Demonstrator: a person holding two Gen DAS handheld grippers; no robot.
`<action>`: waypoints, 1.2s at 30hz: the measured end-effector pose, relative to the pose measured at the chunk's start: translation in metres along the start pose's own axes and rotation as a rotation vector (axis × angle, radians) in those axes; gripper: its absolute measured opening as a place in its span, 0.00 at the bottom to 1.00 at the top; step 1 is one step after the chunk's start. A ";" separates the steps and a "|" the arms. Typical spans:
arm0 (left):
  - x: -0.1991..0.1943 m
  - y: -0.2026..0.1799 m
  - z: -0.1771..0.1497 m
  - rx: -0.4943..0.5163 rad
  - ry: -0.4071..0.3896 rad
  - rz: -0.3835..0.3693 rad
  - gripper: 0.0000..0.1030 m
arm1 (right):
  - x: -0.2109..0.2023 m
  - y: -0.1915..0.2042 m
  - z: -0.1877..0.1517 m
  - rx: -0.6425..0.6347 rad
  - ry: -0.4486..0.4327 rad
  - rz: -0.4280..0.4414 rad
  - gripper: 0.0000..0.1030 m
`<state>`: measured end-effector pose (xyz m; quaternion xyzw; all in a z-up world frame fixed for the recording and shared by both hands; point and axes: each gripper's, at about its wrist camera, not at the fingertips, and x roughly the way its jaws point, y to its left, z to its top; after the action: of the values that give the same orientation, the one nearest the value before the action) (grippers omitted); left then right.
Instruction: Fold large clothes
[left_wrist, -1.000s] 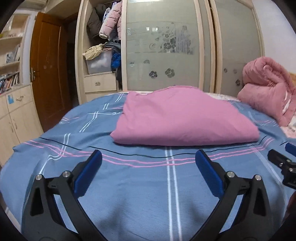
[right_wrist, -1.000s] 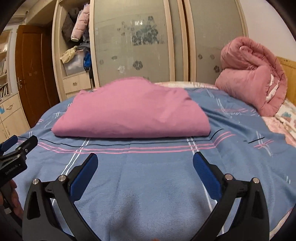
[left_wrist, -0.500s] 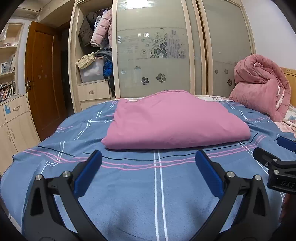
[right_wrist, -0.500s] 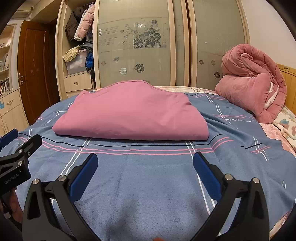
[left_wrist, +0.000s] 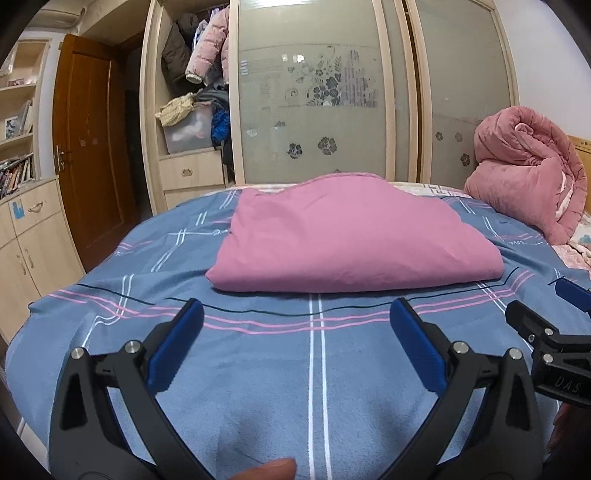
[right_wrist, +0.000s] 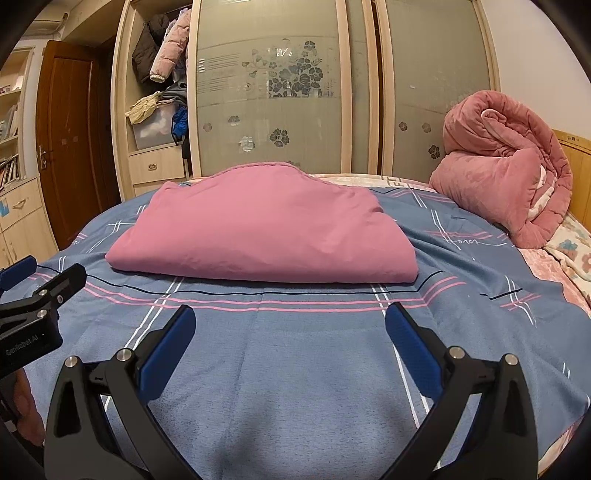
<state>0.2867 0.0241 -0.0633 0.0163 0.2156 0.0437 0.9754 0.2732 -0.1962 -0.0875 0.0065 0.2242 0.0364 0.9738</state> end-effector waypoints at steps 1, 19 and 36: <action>0.001 0.000 0.000 -0.004 0.010 -0.011 0.98 | 0.000 0.000 0.000 0.000 -0.001 0.000 0.99; -0.008 0.001 0.005 -0.029 0.000 -0.073 0.98 | -0.003 -0.003 0.002 0.004 -0.007 -0.003 0.99; -0.009 0.000 0.006 -0.022 -0.001 -0.095 0.98 | -0.005 -0.005 0.003 0.007 -0.016 -0.010 0.99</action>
<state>0.2812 0.0228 -0.0539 -0.0045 0.2152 -0.0002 0.9766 0.2700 -0.2015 -0.0824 0.0089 0.2167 0.0307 0.9757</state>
